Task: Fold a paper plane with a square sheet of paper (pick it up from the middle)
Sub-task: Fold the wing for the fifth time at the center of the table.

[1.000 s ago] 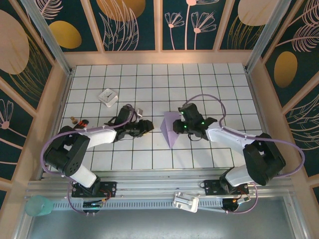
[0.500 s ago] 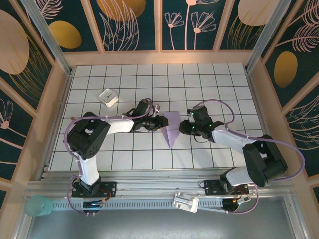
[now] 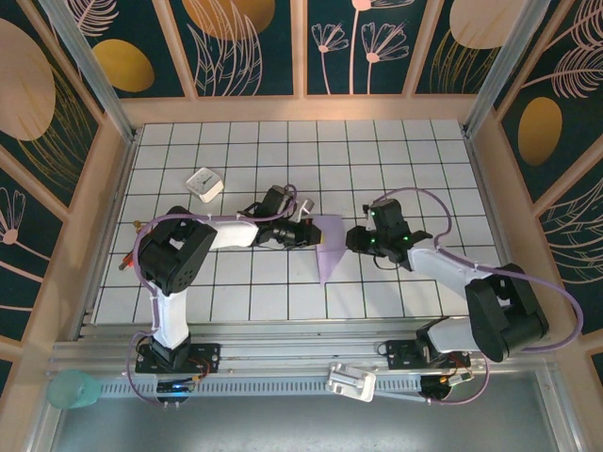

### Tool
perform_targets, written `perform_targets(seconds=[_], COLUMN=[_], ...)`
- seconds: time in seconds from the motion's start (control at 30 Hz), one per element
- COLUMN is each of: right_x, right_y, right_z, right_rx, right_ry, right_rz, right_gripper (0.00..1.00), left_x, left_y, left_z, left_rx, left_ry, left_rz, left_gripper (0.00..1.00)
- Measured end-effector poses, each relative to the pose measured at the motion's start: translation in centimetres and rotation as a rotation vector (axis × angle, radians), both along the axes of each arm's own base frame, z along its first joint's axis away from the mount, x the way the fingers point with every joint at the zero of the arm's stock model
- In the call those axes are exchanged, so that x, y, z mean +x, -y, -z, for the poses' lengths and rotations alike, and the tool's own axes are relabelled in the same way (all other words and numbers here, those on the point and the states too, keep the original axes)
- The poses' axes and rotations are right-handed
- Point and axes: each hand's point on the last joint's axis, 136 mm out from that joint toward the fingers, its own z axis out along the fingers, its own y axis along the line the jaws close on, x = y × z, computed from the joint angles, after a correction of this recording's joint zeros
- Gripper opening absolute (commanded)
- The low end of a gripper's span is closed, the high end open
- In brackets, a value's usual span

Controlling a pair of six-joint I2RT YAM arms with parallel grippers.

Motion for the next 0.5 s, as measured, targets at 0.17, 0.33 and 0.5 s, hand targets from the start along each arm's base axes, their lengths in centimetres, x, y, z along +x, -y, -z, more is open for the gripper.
perform_targets(seconds=[0.17,0.33,0.5], right_x=[-0.7,-1.6,-1.9], right_y=[-1.7,-3.6,-3.5], right_z=[-0.8,-1.3,-0.7], right_rx=[0.059,0.109,0.112], right_ry=[0.013,0.026,0.014], right_rz=[-0.081,-0.150,-0.152], right_gripper=[0.22,0.22,0.22], left_x=[-1.0,-0.8,0.4], left_y=[0.2,-1.2,-2.7], left_z=[0.1,2.3,2.2], left_rx=[-0.036,0.006,0.028], left_ry=[0.002,-0.016,0.010], left_rz=[0.079,0.090,0.060], left_gripper=[0.06,0.23,0.41])
